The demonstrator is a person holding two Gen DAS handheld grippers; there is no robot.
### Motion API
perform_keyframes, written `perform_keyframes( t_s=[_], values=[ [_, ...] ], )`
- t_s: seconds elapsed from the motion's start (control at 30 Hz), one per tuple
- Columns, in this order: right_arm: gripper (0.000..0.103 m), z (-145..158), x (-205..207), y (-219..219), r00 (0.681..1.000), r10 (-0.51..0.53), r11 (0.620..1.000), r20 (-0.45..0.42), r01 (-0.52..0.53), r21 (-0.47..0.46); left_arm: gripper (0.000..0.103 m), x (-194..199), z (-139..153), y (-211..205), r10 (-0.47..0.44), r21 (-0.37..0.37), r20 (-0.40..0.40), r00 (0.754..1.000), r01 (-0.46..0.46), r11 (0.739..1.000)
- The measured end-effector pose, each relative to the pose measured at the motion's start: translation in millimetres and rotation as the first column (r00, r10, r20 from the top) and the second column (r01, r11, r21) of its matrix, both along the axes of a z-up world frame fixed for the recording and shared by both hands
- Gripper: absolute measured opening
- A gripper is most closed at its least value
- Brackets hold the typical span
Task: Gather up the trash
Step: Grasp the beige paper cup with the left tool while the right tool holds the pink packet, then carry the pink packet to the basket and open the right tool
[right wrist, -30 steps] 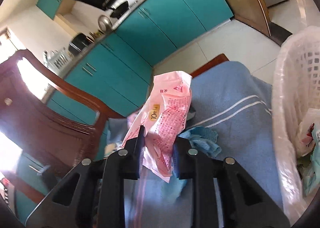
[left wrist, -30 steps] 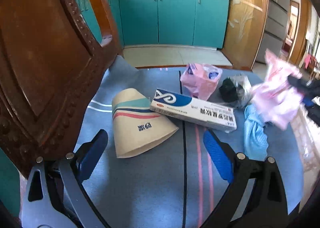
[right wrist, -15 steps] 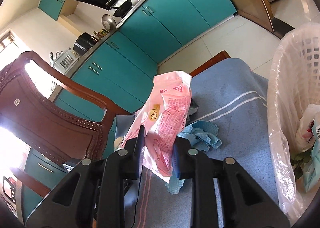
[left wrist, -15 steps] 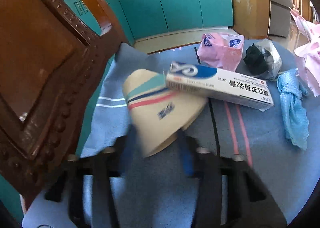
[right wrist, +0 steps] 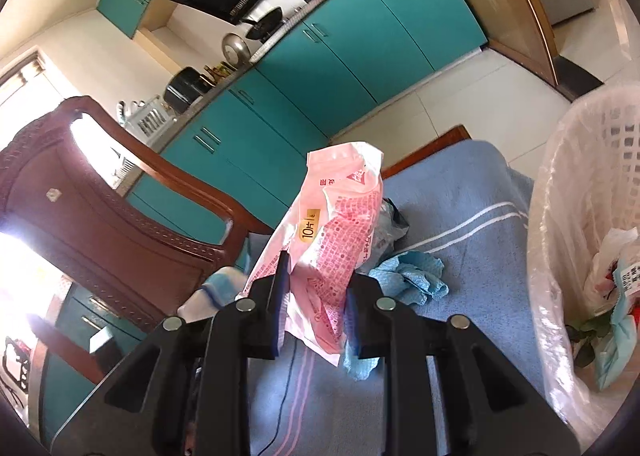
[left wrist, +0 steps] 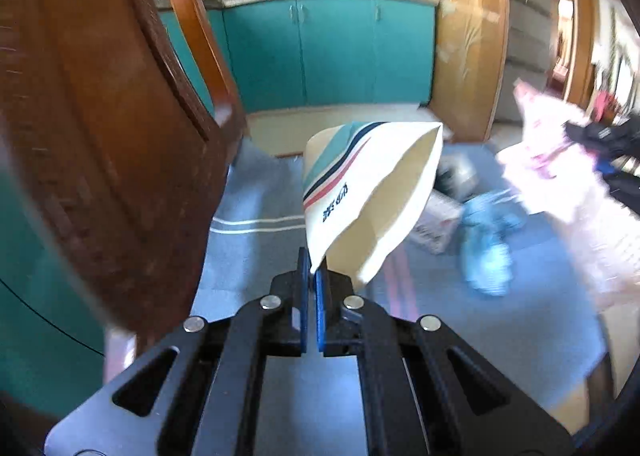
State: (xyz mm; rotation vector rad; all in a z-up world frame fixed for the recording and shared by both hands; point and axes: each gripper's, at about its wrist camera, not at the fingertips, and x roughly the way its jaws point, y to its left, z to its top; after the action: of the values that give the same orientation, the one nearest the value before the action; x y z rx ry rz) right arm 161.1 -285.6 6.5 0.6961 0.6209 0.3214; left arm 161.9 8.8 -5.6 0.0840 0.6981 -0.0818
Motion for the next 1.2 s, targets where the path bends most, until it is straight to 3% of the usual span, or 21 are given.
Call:
perform_keyframes(
  t_s=[0.2, 0.4, 0.73, 1.2],
  values=[
    [0.025, 18, -52, -9, 0.997, -0.011, 0.996, 0.078, 0.018, -0.089, 0.004, -52, 34, 10, -0.015, -0.141, 0.096, 0.995, 0.028, 0.990],
    [0.025, 8, -94, -4, 0.997, -0.001, 0.986, 0.072, 0.013, -0.165, 0.004, -75, 27, 16, -0.015, -0.210, 0.065, 0.998, 0.028, 0.977],
    [0.025, 9, -104, 19, 0.994, 0.040, 0.973, 0.097, -0.017, -0.231, 0.004, -73, 15, -5, -0.046, -0.174, 0.026, 0.999, 0.050, 0.983],
    [0.025, 5, -101, 24, 0.995, 0.038, 0.970, 0.088, -0.016, -0.241, 0.004, -74, 16, -3, -0.046, -0.166, 0.019, 0.999, 0.048, 0.985]
  ],
)
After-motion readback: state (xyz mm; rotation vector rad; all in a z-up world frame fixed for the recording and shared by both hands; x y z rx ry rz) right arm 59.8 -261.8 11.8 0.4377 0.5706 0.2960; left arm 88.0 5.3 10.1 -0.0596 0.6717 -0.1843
